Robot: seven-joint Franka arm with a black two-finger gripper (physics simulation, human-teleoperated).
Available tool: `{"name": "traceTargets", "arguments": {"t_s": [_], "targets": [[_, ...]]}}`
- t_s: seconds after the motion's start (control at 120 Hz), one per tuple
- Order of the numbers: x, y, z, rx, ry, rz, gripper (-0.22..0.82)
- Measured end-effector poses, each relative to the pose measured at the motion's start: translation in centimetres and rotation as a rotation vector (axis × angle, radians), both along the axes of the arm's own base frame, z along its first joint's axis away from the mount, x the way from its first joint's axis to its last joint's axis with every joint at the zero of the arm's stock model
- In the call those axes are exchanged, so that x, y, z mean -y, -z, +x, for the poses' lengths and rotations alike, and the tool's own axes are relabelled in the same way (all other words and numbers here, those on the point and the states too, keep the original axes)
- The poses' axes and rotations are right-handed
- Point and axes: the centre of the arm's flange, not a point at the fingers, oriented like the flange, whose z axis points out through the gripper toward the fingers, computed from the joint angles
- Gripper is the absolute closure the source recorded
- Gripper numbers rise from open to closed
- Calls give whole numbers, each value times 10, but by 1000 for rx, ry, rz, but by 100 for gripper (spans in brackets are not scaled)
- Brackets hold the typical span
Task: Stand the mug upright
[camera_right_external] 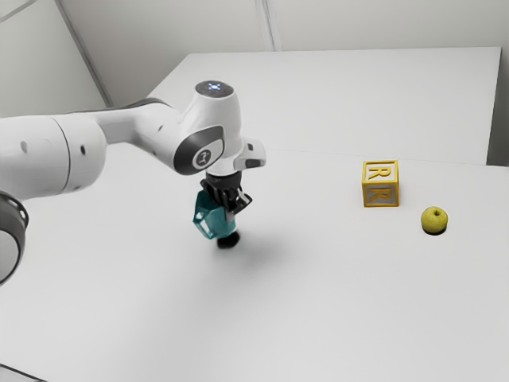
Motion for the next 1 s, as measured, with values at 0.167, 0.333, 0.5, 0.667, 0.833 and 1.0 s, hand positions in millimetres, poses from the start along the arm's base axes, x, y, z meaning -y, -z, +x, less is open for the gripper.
{"name": "traceTargets", "arguments": {"t_s": [0.167, 0.333, 0.5, 0.667, 0.833, 1.0], "targets": [[1, 13, -2, -27, -55, -14, 78], [2, 18, -2, -33, -90, -18, 78], [3, 28, 0, -40, -113, -16, 78], [4, 31, 0, -40, -135, -25, 77], [5, 35, 1, -45, -150, -32, 68], [6, 31, 0, -41, -163, -45, 50]]}}
